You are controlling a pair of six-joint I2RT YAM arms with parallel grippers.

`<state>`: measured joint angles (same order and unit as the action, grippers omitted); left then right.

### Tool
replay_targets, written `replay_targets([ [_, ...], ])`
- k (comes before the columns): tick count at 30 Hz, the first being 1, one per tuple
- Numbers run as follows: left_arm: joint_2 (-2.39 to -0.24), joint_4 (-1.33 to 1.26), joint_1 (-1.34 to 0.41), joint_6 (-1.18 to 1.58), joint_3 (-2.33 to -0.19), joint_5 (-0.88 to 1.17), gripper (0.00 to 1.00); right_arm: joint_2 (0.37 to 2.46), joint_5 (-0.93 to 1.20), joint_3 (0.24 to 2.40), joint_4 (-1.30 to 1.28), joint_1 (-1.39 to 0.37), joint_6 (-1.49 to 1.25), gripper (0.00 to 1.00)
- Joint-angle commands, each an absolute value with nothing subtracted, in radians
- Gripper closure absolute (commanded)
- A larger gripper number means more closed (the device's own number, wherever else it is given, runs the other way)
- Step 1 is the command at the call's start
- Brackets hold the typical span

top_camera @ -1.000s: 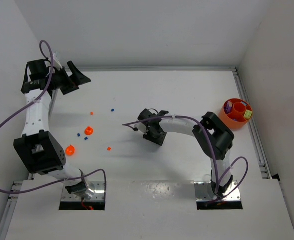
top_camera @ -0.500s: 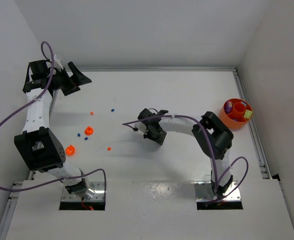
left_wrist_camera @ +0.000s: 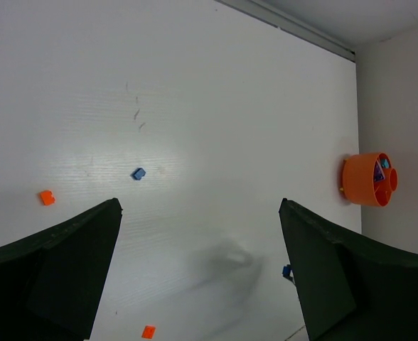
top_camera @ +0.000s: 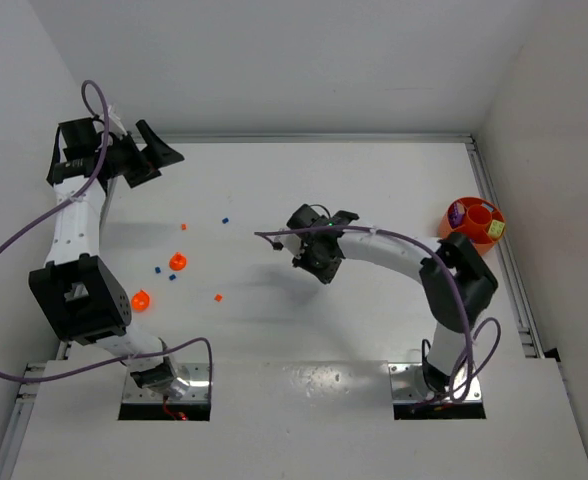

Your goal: Sort the legos into containers by color

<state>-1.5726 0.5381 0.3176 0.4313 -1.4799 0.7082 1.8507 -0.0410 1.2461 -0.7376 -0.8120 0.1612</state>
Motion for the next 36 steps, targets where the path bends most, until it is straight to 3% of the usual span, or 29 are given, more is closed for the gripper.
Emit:
replay_targets([
  [1, -1.534, 0.499, 0.293, 0.439, -1.488, 0.693, 0.01, 1.732, -0.057, 1.207, -0.736, -0.775, 0.123, 1.0],
  [7, -1.534, 0.489, 0.186, 0.414, -1.506, 0.624, 0.01, 1.571, -0.077, 1.114, -0.759, -0.645, 0.086, 1.0],
  [18, -1.618, 0.479, 0.025, 0.396, -1.592, 0.561, 0.01, 1.47, -0.172, 1.114, -0.761, -0.172, 0.198, 1.0],
  [28, -1.66, 0.469, -0.021, 0.376, -1.623, 0.552, 0.01, 1.581, -0.17, 1.342, -0.773, 0.136, 0.301, 1.0],
  [36, -1.68, 0.43, -0.031, 0.4, -1.651, 0.543, 0.01, 1.673, -0.108, 1.393, -0.81, 0.224, 0.331, 1.0],
])
